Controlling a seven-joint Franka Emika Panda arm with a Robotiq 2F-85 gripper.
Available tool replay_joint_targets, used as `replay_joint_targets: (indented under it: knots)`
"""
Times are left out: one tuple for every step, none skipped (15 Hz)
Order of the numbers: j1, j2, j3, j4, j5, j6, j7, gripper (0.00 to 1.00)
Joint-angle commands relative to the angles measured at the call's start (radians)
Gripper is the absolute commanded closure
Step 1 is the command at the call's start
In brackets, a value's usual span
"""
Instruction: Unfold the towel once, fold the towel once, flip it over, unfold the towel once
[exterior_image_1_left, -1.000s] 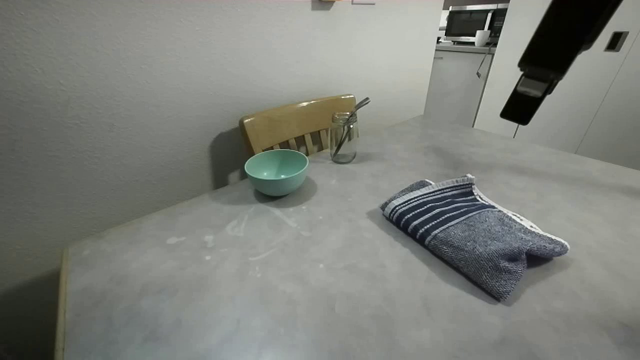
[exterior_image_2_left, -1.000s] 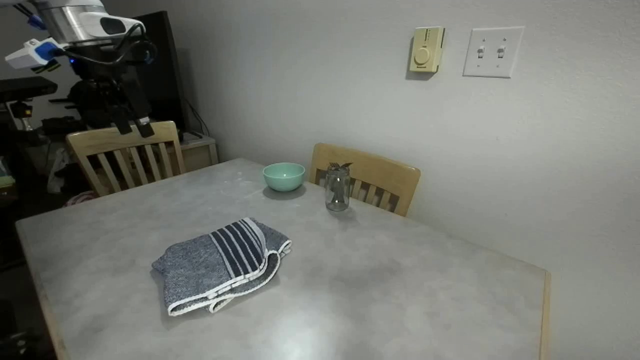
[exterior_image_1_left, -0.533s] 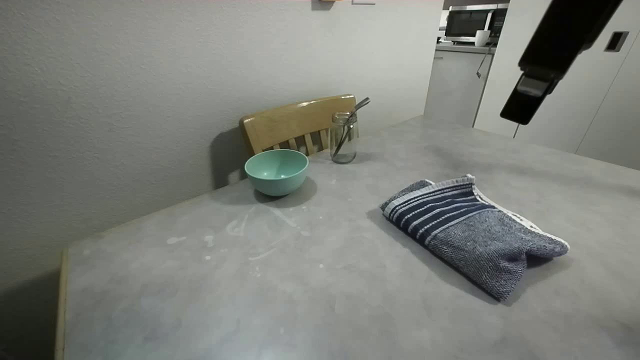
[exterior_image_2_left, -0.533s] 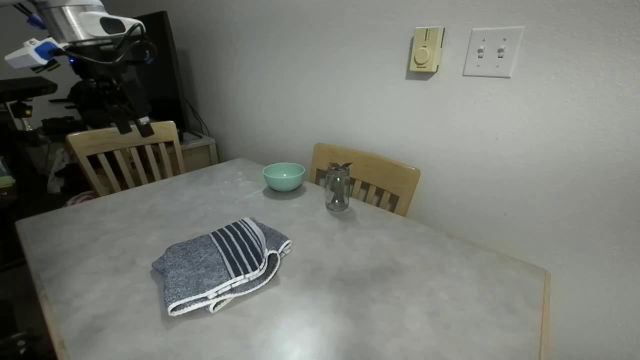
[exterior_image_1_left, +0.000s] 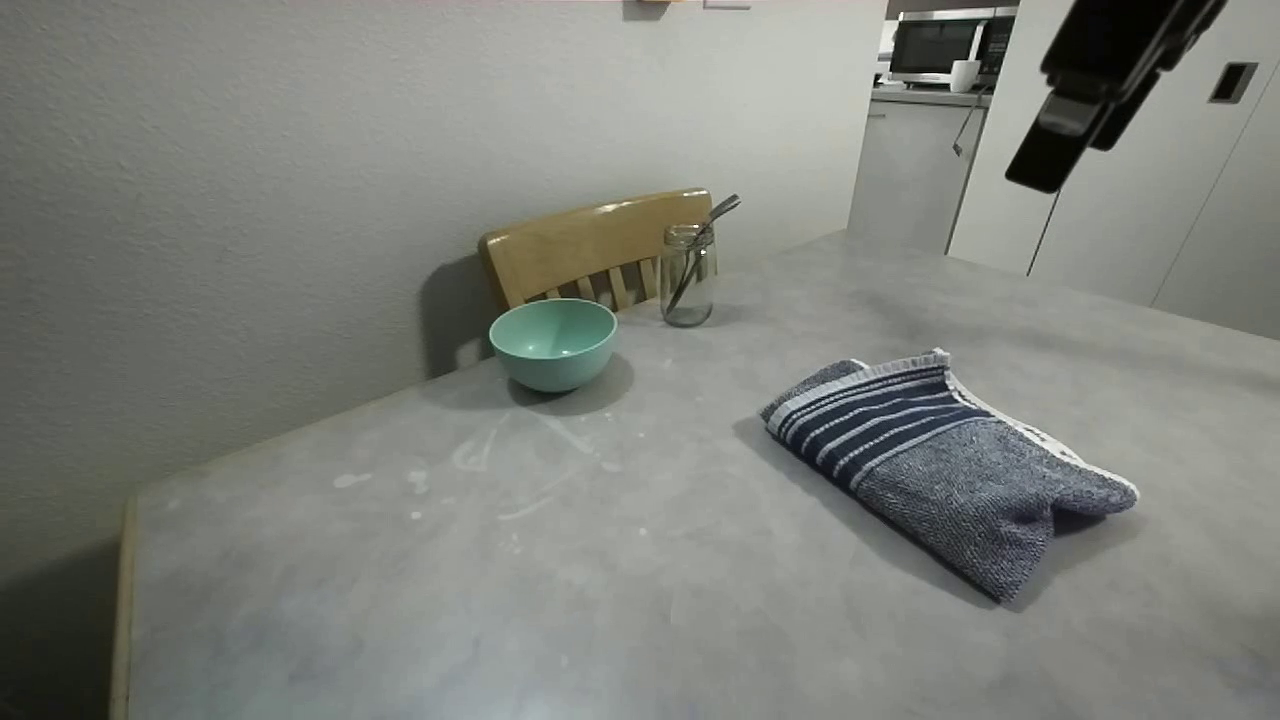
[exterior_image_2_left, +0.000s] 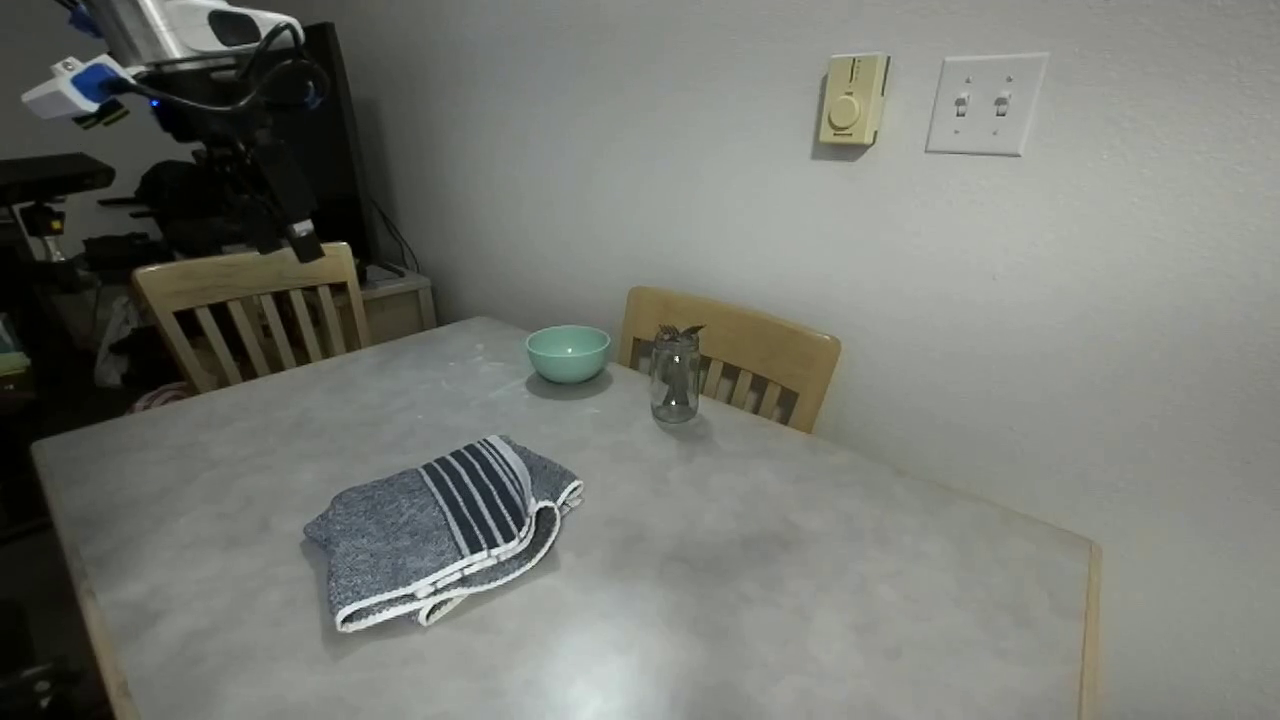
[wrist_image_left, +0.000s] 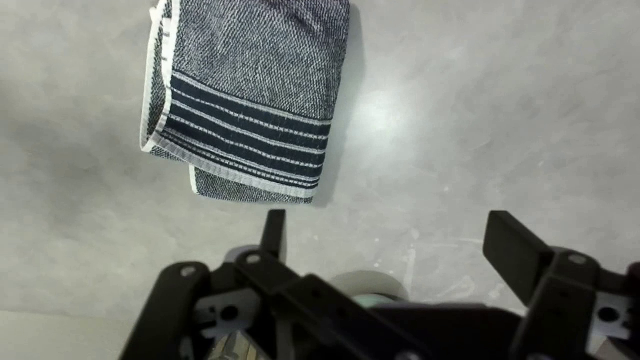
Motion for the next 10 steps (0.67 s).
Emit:
replay_joint_targets:
  knots:
    - [0.004,-0.065,-0.075,-0.053,0.054,0.047,-0.067,0.00]
    - [0.005,-0.077,-0.100,-0.061,0.078,0.057,-0.087,0.00]
    - [0.004,-0.086,-0.129,-0.074,0.111,0.079,-0.112,0.00]
    - [0.010,-0.095,-0.162,-0.083,0.158,0.093,-0.150,0.00]
    - [0.015,-0.098,-0.196,-0.093,0.207,0.114,-0.192,0.00]
    - [0.023,-0.097,-0.235,-0.104,0.267,0.139,-0.243,0.00]
    - [0.035,-0.091,-0.274,-0.109,0.333,0.158,-0.301,0.00]
    - [0.043,-0.084,-0.309,-0.117,0.393,0.180,-0.354,0.00]
    - [0.050,-0.067,-0.342,-0.120,0.451,0.194,-0.405,0.00]
    - [0.063,-0.056,-0.378,-0.126,0.511,0.206,-0.467,0.00]
